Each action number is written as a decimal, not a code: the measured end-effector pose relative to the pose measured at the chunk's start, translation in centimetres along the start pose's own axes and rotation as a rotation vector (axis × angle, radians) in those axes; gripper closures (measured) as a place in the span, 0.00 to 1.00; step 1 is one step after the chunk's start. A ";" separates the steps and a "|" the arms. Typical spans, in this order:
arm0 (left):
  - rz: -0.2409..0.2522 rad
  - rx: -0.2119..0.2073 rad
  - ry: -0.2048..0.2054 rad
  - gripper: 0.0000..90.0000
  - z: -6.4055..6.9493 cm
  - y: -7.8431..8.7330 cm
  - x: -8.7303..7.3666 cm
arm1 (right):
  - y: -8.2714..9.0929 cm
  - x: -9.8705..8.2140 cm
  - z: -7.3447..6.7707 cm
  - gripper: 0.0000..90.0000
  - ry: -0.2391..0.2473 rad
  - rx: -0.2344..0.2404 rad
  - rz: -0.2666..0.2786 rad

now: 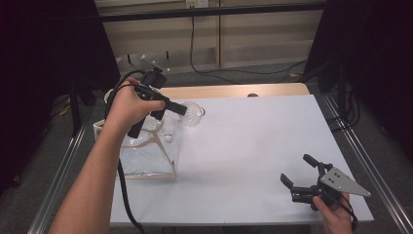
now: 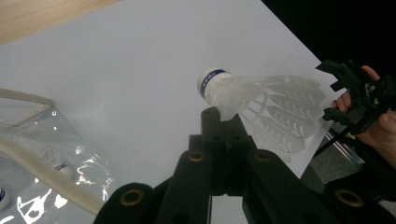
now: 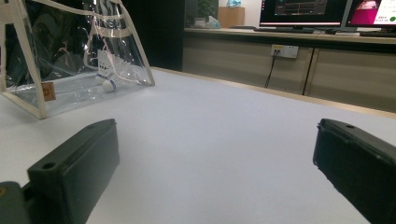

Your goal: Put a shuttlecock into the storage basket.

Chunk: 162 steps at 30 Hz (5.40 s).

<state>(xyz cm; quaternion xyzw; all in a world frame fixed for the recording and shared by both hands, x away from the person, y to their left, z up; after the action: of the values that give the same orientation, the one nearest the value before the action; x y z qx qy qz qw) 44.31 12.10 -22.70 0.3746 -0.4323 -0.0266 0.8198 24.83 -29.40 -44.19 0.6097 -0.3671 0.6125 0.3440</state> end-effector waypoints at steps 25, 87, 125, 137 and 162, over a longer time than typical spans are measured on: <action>0.003 0.025 -0.009 1.00 -0.4 1.9 0.6 | 0.0 0.0 0.0 0.00 0.000 -0.002 0.000; 0.042 0.101 0.037 1.00 -2.9 5.9 0.4 | 0.0 0.0 -0.1 0.00 -0.001 -0.001 -0.002; 0.063 0.154 0.073 1.00 -4.1 7.8 0.0 | 0.0 0.0 -0.1 0.00 0.000 0.001 -0.002; 0.070 0.189 0.089 1.00 -4.7 8.7 -0.3 | 0.0 0.0 -0.1 0.00 -0.003 0.000 0.000; 0.059 0.223 0.097 1.00 -6.0 9.6 -1.4 | -0.1 0.0 -0.1 0.00 0.002 0.003 -0.001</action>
<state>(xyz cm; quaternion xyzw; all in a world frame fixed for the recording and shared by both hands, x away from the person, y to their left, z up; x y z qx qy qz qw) 45.15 23.00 -19.61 0.4512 -0.4034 0.0637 0.7935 24.83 -29.27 -44.19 0.6098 -0.3652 0.6137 0.3438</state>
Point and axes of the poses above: each handheld gripper's, and its own axes: y roughly backward along the jaws, x roughly out of its top, z roughly to its right, the point moved 1 cm from there along -y, roughly forward along the jaws, and after that the axes turned 9 degrees about z, right-handed, at the moved point
